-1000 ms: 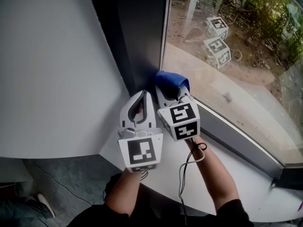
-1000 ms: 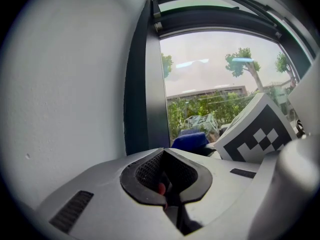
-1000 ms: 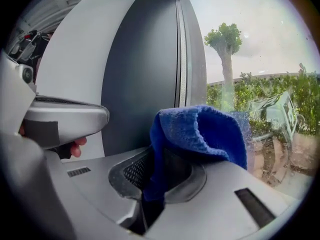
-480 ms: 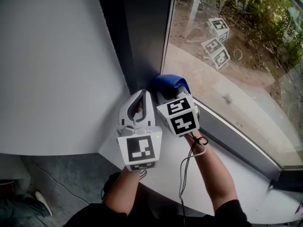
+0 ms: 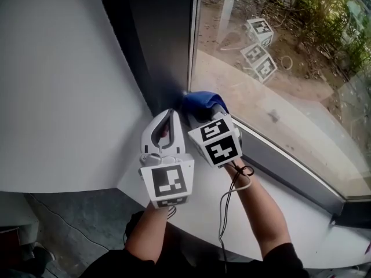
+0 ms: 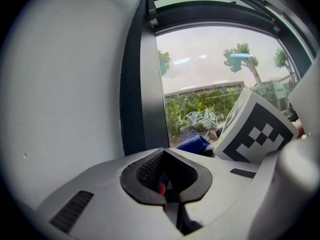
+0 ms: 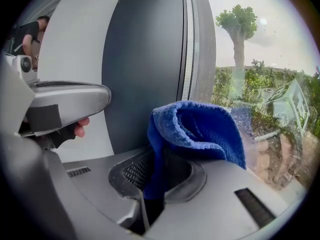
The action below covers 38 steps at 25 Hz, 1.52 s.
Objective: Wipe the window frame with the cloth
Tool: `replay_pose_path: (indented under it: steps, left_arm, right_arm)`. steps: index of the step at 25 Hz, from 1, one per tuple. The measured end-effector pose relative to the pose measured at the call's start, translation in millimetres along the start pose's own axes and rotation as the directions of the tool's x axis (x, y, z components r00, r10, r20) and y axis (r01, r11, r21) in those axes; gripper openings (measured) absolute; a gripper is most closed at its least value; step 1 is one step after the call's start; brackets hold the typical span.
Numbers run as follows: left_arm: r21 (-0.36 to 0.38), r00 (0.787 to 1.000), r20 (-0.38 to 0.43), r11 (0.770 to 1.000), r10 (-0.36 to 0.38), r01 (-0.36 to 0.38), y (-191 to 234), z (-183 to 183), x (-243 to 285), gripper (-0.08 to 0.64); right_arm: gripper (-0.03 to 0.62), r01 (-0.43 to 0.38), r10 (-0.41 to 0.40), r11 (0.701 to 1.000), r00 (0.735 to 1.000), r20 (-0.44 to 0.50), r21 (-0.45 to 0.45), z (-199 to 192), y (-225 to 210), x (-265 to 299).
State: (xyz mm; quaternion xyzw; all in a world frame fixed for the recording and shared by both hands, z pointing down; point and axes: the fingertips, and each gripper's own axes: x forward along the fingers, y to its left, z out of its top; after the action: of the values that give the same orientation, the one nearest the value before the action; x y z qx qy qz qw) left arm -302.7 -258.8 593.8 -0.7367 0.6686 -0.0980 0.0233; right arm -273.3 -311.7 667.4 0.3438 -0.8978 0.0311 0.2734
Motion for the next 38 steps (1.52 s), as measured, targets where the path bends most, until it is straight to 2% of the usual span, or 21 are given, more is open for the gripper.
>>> replay_pose_path:
  steps: [9, 13, 27, 38]
  left_arm:
    - [0.054, 1.000, 0.022, 0.998, -0.018, 0.017, -20.5, 9.4, -4.5, 0.005]
    - [0.079, 0.997, -0.030, 0.995, -0.066, 0.068, -31.0, -5.0, 1.5, 0.005]
    - [0.095, 0.985, -0.073, 0.982, -0.158, 0.164, -51.1, -10.0, 7.5, 0.005]
    - [0.113, 0.976, -0.075, 0.970, -0.206, 0.214, -60.2, -6.0, 3.2, 0.005]
  right_arm:
    - [0.040, 0.004, -0.004, 1.000, 1.000, -0.029, 0.007, -16.6, -5.6, -29.8]
    - [0.040, 0.018, -0.017, 1.000, 0.999, -0.030, 0.018, -26.9, -10.9, -33.7]
    - [0.040, 0.086, -0.086, 0.996, 0.995, -0.044, 0.003, -42.6, -20.2, -54.7]
    - [0.040, 0.119, -0.120, 0.993, 0.990, -0.069, -0.018, -48.0, -21.3, -72.0]
